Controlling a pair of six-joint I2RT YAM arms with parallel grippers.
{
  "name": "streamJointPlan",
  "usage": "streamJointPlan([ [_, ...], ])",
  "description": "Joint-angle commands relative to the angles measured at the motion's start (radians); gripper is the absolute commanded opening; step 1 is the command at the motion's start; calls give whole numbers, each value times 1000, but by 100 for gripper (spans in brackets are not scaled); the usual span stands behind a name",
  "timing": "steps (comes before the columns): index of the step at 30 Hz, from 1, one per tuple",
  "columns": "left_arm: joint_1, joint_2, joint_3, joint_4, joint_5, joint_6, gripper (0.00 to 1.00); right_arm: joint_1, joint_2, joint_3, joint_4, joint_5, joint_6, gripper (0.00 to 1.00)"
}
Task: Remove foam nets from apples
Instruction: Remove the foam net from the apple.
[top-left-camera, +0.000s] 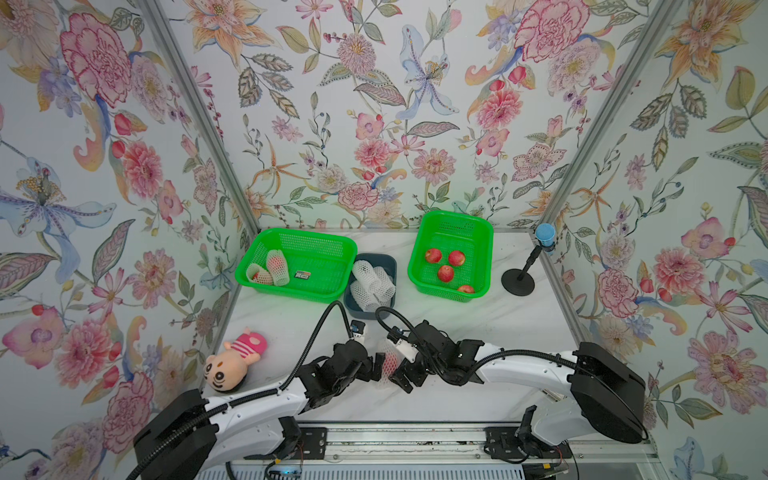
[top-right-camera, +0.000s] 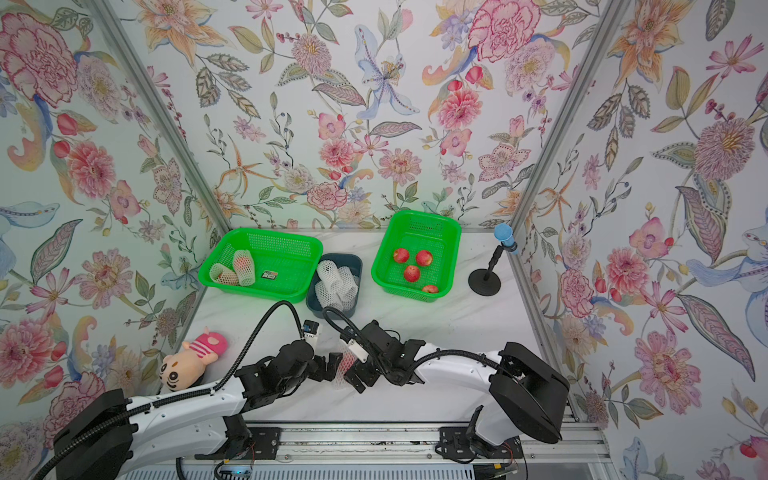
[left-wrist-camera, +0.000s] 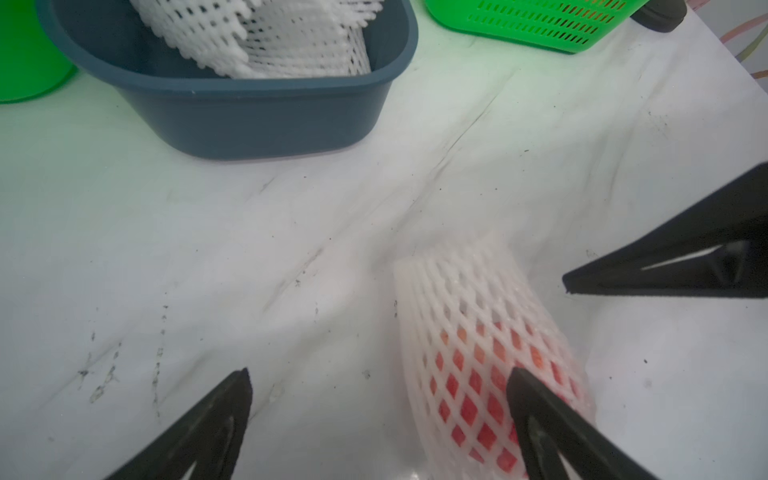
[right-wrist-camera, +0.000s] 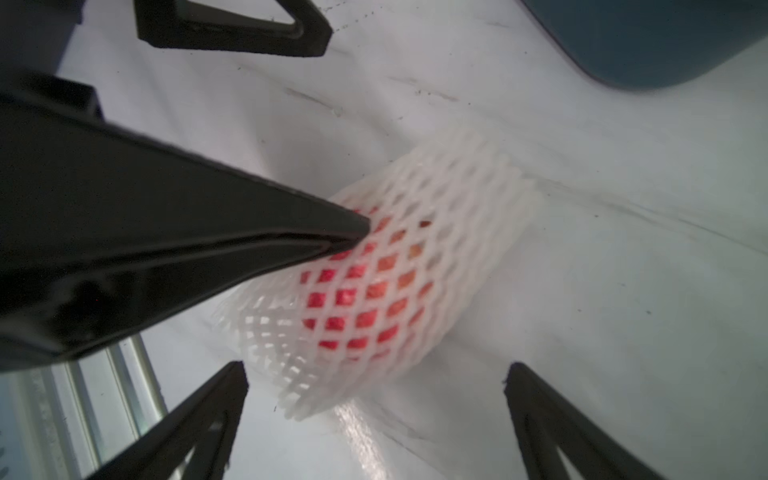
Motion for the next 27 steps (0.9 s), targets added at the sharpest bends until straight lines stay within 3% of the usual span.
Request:
streamJointPlan([
  [1,33,8,39,28,39,18,99,0,-10,-25,42,-12,26,99],
  [8,83,128,130,57,119,86,98,-85,-178,-84,-26,47,43,99],
  [12,88,166,180,-14,48,64,98,-219,-255,-112,-81,28,73,99],
  [18,93,114,184,-154,-82,-28,98,-384,-271,-115,-117,-22,67,99],
  [24,100,126,195,-313,-135,-129,93,-475,-238,-77,-137,-48,35,99],
  [27,100,156,201,-308,-114,-132,92,-495,-240,-64,-141,-60,27,99],
])
